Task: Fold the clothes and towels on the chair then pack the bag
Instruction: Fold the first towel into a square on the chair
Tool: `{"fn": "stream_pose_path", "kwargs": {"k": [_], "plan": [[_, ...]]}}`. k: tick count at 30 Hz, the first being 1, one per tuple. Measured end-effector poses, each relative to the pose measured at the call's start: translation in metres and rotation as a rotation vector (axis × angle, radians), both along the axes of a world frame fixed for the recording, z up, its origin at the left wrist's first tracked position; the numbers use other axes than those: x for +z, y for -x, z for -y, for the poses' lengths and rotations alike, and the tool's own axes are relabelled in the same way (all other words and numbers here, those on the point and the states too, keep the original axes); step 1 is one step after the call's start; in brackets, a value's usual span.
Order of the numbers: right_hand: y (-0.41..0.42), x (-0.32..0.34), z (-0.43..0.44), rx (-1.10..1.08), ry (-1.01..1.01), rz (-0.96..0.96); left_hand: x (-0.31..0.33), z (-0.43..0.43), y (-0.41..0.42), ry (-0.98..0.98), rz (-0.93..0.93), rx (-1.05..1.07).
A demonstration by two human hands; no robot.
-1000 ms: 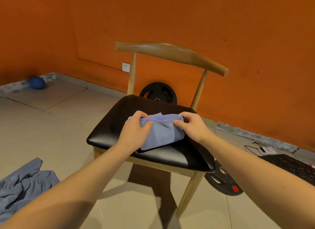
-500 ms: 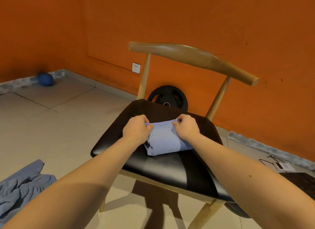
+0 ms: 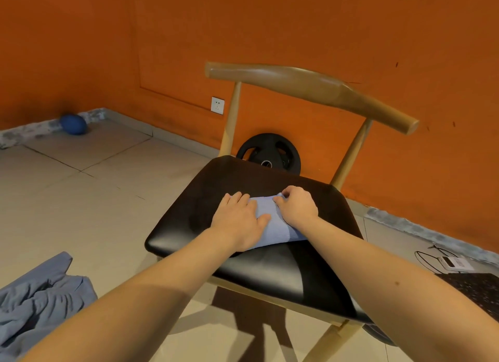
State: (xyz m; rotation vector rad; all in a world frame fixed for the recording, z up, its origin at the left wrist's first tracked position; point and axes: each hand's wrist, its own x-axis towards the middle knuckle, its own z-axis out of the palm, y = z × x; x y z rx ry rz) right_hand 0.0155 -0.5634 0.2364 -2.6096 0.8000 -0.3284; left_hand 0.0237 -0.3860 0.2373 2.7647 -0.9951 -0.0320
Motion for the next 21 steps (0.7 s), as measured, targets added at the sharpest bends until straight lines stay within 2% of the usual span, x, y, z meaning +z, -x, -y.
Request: {"fn": "stream_pose_path", "kwargs": {"k": [4,5,7,10,14,17,19,21], "plan": [[0.019,0.007,-0.007,0.178,0.140,0.339,-0.010,-0.006,0.002,-0.022,0.006,-0.001],[0.024,0.007,-0.009,0.250,0.156,0.366,-0.012,-0.006,0.003,-0.016,0.008,-0.004],[0.032,0.004,-0.013,0.386,0.160,0.267,-0.017,-0.008,0.003,0.000,0.011,0.009],[0.041,-0.006,-0.011,0.506,0.116,-0.005,-0.018,-0.008,0.002,0.032,-0.017,0.021],[0.040,-0.008,-0.010,0.482,0.061,-0.109,-0.011,-0.005,-0.003,0.010,-0.036,0.046],[0.040,0.004,-0.014,0.475,-0.013,-0.169,0.004,0.001,-0.008,-0.090,-0.143,0.089],[0.049,0.012,-0.016,0.397,-0.037,-0.036,0.017,0.003,-0.007,-0.130,-0.209,0.122],[0.063,0.017,-0.017,0.194,-0.001,0.138,0.027,0.002,-0.005,-0.145,-0.209,0.152]]}}
